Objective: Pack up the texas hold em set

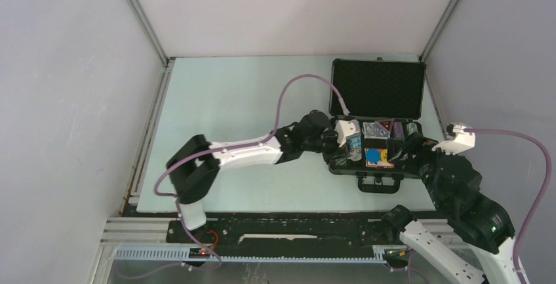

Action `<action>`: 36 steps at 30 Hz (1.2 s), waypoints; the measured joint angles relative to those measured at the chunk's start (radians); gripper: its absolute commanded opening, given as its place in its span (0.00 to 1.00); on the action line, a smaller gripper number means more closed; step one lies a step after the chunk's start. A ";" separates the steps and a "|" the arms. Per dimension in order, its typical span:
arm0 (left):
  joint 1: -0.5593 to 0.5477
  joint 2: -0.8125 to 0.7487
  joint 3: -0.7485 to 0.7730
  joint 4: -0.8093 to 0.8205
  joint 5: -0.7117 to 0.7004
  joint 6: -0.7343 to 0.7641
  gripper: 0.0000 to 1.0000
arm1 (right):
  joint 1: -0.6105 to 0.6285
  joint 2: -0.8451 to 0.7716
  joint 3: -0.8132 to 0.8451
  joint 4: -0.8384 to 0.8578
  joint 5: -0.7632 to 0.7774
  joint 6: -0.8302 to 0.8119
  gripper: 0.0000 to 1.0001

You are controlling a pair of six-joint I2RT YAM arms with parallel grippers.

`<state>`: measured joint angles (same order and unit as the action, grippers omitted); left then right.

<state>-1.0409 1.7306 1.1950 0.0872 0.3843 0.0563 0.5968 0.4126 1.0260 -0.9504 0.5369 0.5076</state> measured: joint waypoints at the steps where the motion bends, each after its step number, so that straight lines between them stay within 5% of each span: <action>1: -0.001 0.047 0.045 -0.001 0.007 0.016 0.00 | 0.000 -0.013 0.000 -0.003 0.000 0.002 1.00; 8: -0.004 0.259 0.242 -0.041 0.031 0.076 0.03 | -0.001 -0.084 0.000 -0.012 -0.009 0.006 1.00; 21: -0.011 0.365 0.322 -0.119 -0.026 0.087 0.08 | 0.008 -0.087 -0.009 0.000 -0.046 -0.003 1.00; 36: -0.021 0.381 0.334 -0.141 -0.083 0.074 0.37 | 0.010 -0.053 -0.036 0.025 -0.122 -0.029 1.00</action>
<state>-1.0618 2.1117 1.5288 -0.0536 0.3012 0.1307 0.6067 0.3599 0.9901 -0.9257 0.4145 0.4786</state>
